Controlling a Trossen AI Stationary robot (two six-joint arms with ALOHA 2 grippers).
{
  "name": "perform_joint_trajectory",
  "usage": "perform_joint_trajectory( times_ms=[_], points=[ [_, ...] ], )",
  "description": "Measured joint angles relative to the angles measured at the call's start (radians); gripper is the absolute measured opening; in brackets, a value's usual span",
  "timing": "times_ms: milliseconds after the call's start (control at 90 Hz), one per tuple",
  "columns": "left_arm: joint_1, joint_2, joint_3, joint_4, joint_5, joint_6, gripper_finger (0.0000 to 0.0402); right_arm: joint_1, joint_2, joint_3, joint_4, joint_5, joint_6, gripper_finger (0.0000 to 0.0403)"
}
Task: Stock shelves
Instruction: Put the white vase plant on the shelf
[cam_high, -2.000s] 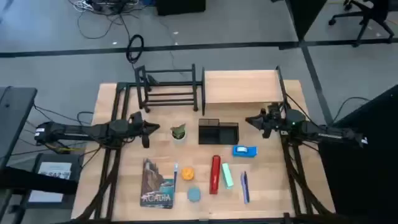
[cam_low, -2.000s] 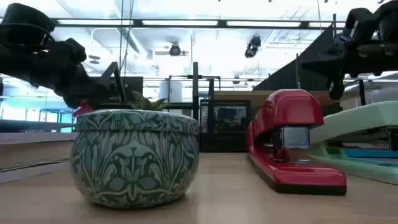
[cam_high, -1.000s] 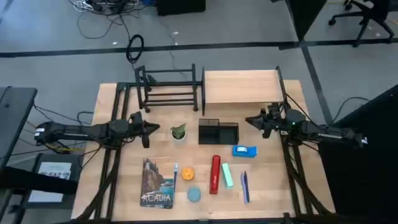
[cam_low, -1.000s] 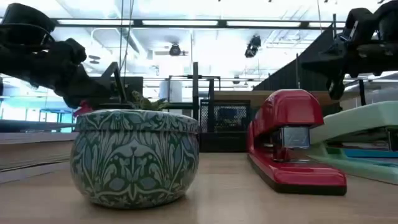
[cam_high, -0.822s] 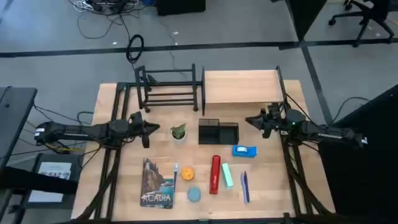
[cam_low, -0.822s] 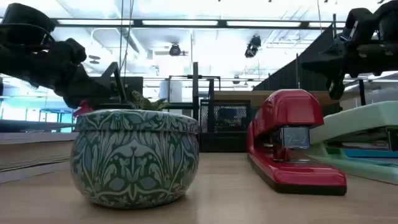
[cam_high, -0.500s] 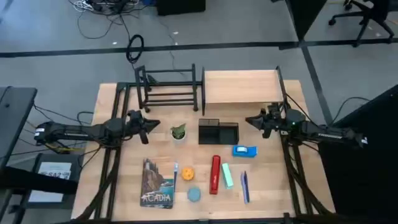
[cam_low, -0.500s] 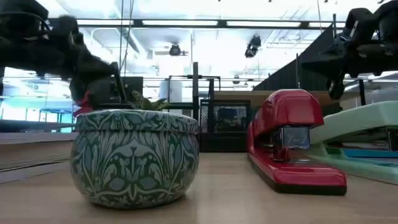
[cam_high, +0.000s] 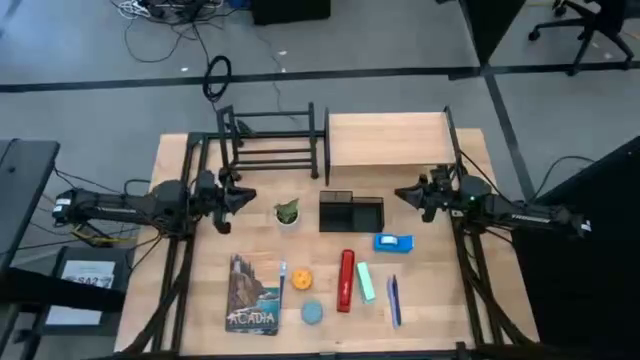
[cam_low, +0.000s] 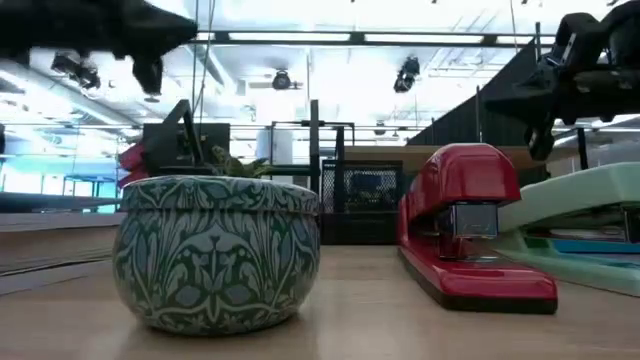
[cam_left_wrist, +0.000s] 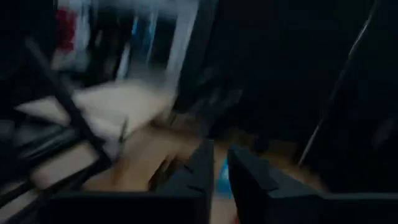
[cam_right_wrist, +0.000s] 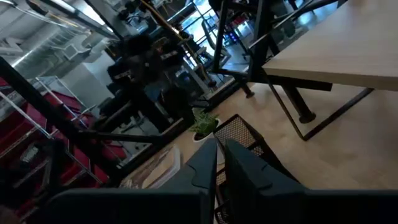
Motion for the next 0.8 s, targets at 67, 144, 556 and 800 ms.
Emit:
perform_joint_trajectory(
  times_ms=[67, 144, 556, 800],
  points=[
    [-0.025, 0.106, 0.135, -0.236, -0.049, 0.021, 0.0083, 0.0, 0.0, 0.0, 0.0, 0.0, 0.0, 0.0007],
    [-0.044, 0.234, 0.264, -0.426, -0.069, 0.017, 0.0122, 0.0, 0.0, 0.0, 0.0, 0.0, 0.0, 0.0007],
    [-0.155, 0.668, 0.181, -0.484, 0.002, -0.228, 0.0306, 0.0, 0.0, 0.0, 0.0, 0.0, 0.0, 0.0007],
    [-0.186, 0.696, -0.013, -0.112, -0.159, -0.328, 0.0332, 0.0, 0.0, 0.0, 0.0, 0.0, 0.0, 0.0007]
  ],
)
